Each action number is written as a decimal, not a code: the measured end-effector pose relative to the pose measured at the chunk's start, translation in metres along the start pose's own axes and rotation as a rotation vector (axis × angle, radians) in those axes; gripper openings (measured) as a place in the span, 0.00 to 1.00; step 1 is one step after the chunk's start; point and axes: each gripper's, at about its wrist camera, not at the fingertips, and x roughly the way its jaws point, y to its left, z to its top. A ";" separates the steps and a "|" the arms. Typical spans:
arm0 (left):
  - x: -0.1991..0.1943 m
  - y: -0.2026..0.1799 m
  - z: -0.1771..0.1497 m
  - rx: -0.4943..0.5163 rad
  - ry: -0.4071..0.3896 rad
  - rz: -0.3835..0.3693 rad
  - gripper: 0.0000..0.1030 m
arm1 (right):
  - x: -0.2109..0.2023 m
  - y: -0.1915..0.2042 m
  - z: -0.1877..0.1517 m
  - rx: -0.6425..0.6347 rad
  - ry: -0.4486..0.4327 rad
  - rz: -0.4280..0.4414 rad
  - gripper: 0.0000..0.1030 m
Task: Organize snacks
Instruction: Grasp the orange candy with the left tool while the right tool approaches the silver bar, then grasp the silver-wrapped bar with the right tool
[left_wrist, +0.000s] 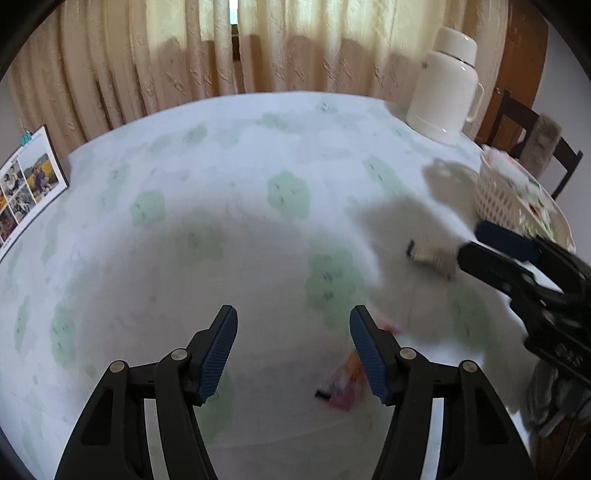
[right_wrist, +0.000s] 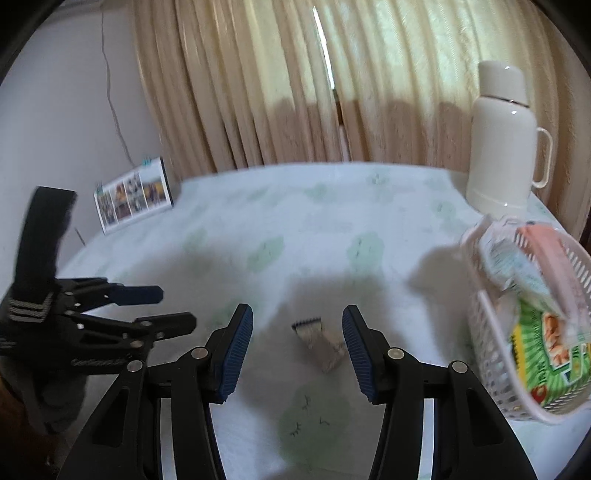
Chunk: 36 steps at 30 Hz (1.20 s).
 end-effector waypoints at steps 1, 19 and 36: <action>0.000 0.000 -0.002 0.004 0.004 -0.008 0.58 | 0.004 -0.001 -0.001 -0.006 0.014 -0.009 0.50; 0.006 -0.031 -0.022 0.152 0.024 -0.088 0.41 | 0.034 -0.004 -0.009 -0.011 0.159 -0.028 0.50; 0.004 -0.024 -0.019 0.103 0.006 -0.088 0.20 | 0.054 0.000 -0.004 -0.053 0.218 -0.074 0.49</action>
